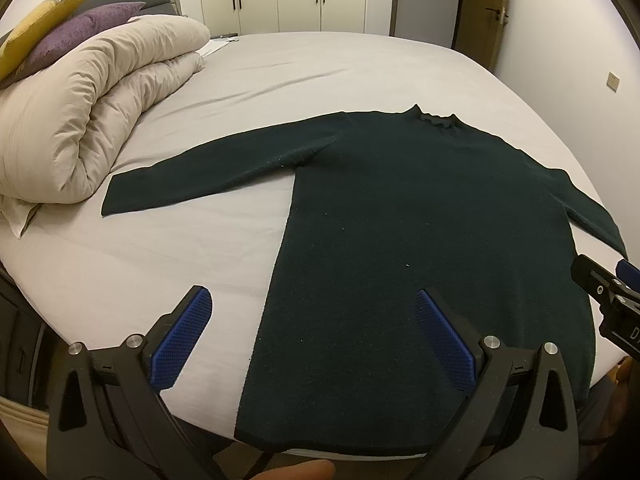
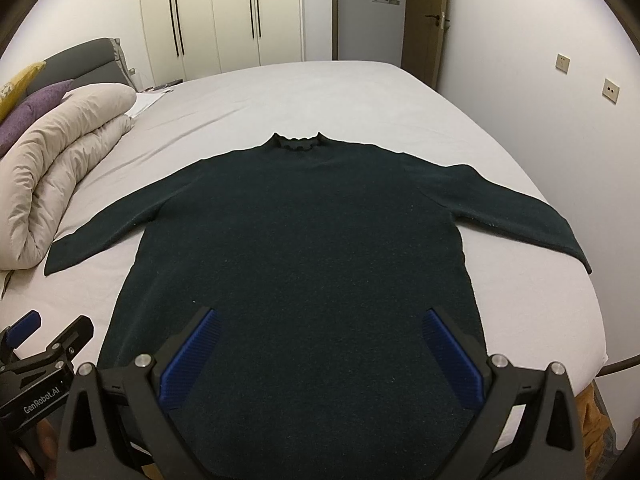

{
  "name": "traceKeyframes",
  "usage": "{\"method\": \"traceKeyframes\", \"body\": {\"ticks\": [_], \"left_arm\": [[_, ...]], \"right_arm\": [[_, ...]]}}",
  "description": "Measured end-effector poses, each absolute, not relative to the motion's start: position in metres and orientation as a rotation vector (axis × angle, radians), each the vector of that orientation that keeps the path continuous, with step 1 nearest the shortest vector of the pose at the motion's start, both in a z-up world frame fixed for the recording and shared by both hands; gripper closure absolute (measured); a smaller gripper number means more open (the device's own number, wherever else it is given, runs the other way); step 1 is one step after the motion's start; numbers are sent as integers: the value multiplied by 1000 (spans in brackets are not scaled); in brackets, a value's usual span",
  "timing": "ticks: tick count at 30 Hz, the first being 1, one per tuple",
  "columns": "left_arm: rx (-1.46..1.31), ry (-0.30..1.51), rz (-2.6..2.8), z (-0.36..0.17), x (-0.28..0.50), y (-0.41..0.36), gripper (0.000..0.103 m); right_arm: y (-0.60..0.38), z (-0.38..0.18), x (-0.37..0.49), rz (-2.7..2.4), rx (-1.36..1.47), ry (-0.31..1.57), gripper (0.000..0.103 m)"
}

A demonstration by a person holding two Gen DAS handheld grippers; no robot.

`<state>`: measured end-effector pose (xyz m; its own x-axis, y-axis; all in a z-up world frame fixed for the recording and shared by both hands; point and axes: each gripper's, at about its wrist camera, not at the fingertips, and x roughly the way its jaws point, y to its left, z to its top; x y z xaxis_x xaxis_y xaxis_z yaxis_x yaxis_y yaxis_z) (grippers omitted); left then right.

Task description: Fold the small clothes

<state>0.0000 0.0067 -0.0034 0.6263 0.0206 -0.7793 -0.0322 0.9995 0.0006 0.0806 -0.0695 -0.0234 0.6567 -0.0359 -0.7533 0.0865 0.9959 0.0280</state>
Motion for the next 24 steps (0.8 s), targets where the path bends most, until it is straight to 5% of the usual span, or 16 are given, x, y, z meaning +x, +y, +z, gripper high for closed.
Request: {"method": "traceKeyframes", "body": {"ticks": [24], "left_arm": [[-22,901,30,-9,-1,9,0]], "right_arm": [[-64,-25,78,-67,60,854,0]]}}
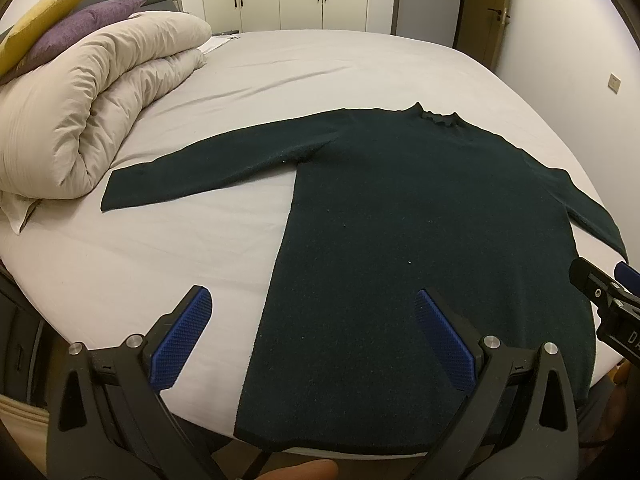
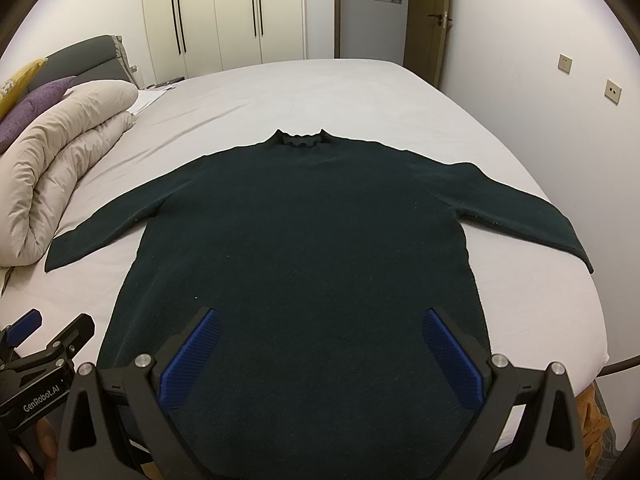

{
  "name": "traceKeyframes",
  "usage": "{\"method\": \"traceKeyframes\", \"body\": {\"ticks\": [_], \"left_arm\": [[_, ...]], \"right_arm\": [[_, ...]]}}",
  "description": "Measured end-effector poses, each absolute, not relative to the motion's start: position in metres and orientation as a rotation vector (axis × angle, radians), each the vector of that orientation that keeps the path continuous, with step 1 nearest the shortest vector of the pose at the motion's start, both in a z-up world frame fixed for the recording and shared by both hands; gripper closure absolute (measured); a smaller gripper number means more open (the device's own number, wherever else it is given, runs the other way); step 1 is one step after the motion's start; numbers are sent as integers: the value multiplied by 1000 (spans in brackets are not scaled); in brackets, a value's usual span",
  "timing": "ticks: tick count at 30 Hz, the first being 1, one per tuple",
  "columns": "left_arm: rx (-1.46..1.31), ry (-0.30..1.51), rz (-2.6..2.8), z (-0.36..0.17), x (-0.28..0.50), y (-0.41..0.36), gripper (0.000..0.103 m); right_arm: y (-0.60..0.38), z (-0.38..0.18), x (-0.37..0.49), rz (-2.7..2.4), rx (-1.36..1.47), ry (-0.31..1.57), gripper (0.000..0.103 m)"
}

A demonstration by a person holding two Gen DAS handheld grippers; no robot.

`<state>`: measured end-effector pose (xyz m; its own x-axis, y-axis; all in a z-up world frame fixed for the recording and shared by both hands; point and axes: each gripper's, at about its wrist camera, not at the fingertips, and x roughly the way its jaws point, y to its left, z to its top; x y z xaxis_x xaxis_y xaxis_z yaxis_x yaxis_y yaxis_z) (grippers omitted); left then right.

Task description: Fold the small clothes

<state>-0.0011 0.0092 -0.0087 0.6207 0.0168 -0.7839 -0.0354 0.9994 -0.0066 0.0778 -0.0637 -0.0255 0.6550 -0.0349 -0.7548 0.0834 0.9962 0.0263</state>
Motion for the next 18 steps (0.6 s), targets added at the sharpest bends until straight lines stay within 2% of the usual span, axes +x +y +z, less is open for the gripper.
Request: {"method": "traceKeyframes", "body": {"ticks": [18], "left_arm": [[-29,903,26,-11,-1,9,0]], "right_arm": [[-58,-30,73,-65,55,861,0]]}}
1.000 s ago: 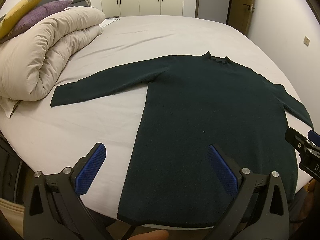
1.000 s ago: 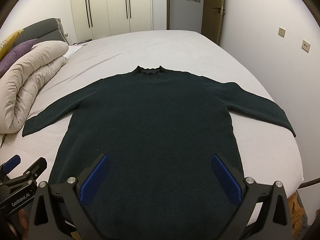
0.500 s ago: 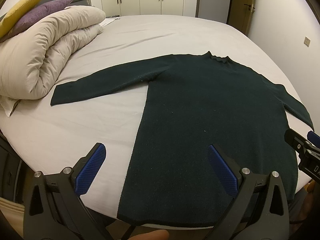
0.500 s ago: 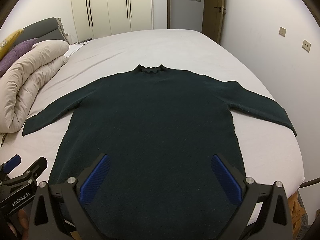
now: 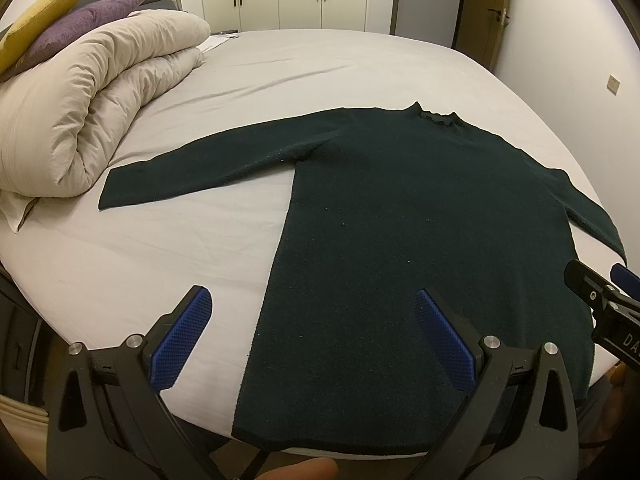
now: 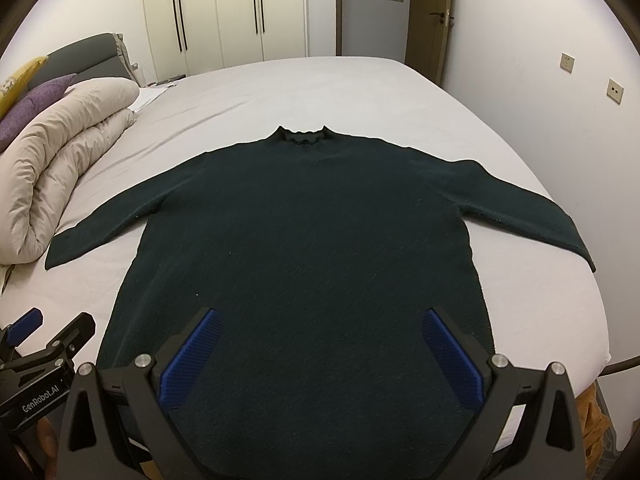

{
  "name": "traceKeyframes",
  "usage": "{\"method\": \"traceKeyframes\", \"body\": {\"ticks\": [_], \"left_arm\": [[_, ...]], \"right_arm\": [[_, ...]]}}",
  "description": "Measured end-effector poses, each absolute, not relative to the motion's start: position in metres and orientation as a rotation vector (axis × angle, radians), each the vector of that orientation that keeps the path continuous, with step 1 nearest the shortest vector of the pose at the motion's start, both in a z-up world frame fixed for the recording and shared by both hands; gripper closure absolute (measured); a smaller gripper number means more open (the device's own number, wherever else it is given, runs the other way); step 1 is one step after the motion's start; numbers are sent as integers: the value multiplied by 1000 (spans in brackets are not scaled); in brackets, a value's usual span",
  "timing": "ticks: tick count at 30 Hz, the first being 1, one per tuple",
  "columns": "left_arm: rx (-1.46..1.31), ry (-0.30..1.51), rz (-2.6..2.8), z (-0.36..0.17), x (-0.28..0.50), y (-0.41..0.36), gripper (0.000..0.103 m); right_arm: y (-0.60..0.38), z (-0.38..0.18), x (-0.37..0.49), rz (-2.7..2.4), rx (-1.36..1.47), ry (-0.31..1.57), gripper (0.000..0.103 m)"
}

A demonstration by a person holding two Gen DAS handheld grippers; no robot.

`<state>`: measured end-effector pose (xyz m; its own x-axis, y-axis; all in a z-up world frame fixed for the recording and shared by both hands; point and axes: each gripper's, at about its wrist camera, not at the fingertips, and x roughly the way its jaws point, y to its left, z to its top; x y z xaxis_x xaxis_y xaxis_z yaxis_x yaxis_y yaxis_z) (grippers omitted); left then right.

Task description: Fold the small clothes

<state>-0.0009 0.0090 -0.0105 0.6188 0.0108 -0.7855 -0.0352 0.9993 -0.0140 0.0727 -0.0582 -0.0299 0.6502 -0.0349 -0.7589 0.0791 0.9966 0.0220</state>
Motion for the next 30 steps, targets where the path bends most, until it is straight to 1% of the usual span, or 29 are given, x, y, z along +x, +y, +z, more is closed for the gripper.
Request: {"method": "traceKeyframes", "body": {"ticks": [21,24,30], "left_arm": [[-87,914,34,-27,12,28,0],[-155,921,19,-33,19,43,0],[-314,882,28,-46,41,102,0]], "right_arm": [[-50,-38,79,-59,34,900,0],[-46,-41,84,-49,27,908,0],[-34,-46,103,-14,3,927,0]]}}
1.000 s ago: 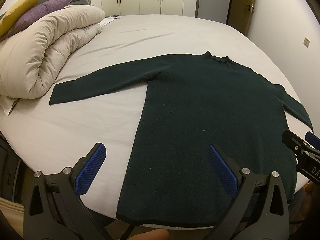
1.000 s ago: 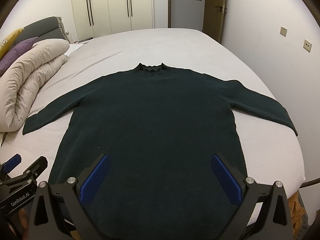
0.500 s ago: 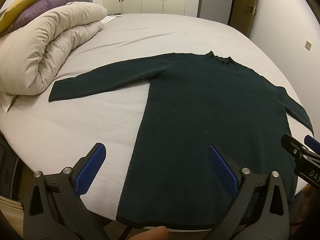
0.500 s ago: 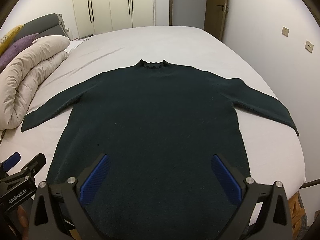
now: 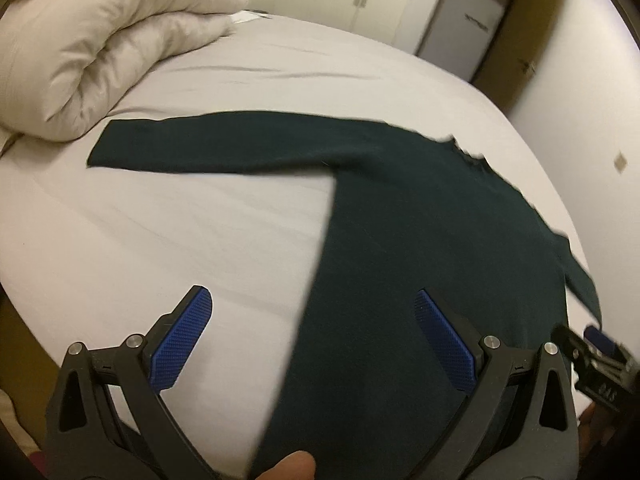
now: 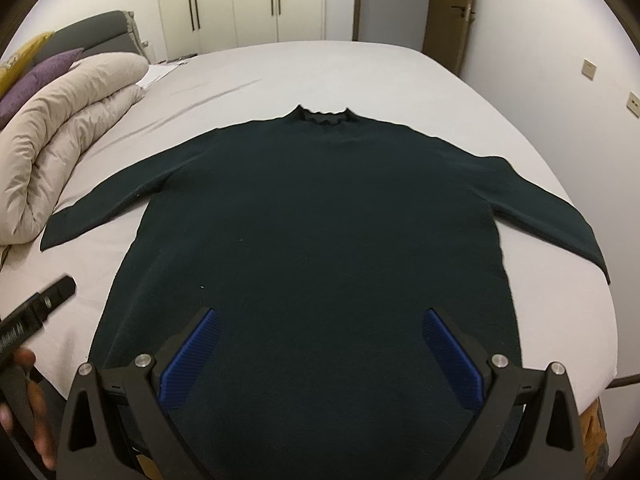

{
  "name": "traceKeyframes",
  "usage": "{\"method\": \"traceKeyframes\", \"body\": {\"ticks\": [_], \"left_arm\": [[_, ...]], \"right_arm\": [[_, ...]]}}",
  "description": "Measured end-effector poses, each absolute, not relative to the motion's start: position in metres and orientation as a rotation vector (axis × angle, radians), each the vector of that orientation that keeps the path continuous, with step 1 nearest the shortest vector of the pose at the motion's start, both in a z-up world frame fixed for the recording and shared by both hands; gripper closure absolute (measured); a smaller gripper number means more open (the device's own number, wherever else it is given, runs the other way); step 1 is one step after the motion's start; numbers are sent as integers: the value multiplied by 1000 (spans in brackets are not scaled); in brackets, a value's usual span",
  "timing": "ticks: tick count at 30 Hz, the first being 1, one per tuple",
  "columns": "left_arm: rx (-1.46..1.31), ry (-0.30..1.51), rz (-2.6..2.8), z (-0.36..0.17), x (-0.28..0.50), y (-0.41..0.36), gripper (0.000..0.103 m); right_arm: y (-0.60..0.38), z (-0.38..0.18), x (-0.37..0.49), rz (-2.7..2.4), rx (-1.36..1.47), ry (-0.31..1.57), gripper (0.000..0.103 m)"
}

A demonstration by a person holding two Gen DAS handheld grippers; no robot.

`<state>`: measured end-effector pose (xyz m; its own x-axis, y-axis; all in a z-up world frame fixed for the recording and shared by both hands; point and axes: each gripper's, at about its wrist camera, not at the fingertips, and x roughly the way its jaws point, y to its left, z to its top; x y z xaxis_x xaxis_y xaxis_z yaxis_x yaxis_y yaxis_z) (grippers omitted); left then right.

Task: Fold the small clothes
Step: 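Grasp the sweater sleeve cuff with the left gripper and lift it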

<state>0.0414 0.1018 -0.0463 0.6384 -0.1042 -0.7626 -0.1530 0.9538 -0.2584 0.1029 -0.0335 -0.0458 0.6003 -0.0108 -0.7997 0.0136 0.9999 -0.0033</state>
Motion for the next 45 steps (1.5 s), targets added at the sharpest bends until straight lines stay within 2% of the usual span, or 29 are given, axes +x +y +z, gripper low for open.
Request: {"method": "traceKeyframes", "body": {"ticks": [6,9,17,21,26,30,34,36,37,39,41,43,44,45], "left_arm": [[-634,798,-15,-60,69,191,0],[-787,812,10,-72,90,244,0],[-1385,661,-69,-139,135,354,0],[-1494,620,-38,-158,145,379,1],[-1504,566,-10,-166,151,393,2],[-1509,559,31,-178,155,400,17],[-1521,551,47,-175,159,401,27],[-1524,560,67,-178,163,405,42],[-1531,566,80,-182,165,408,46],[-1505,588,94,-185,170,414,64],[-1418,640,111,-182,182,414,72],[-1355,675,125,-177,190,409,84],[-1316,691,122,-172,195,404,92],[-1263,704,117,-163,202,396,94]], "right_arm": [[-11,-42,129,67,0,910,0],[2,-41,143,134,35,900,0],[31,-49,175,240,122,930,0],[39,-55,183,251,112,949,0],[40,-63,192,264,152,970,0],[42,-66,195,283,161,974,1],[41,-66,199,298,175,963,4],[41,-66,202,303,183,963,6],[40,-67,204,309,188,966,10],[40,-68,207,321,194,972,15],[40,-71,212,340,199,975,20],[38,-72,217,357,206,986,33],[34,-73,221,372,220,989,35],[30,-73,224,377,231,988,40]]}}
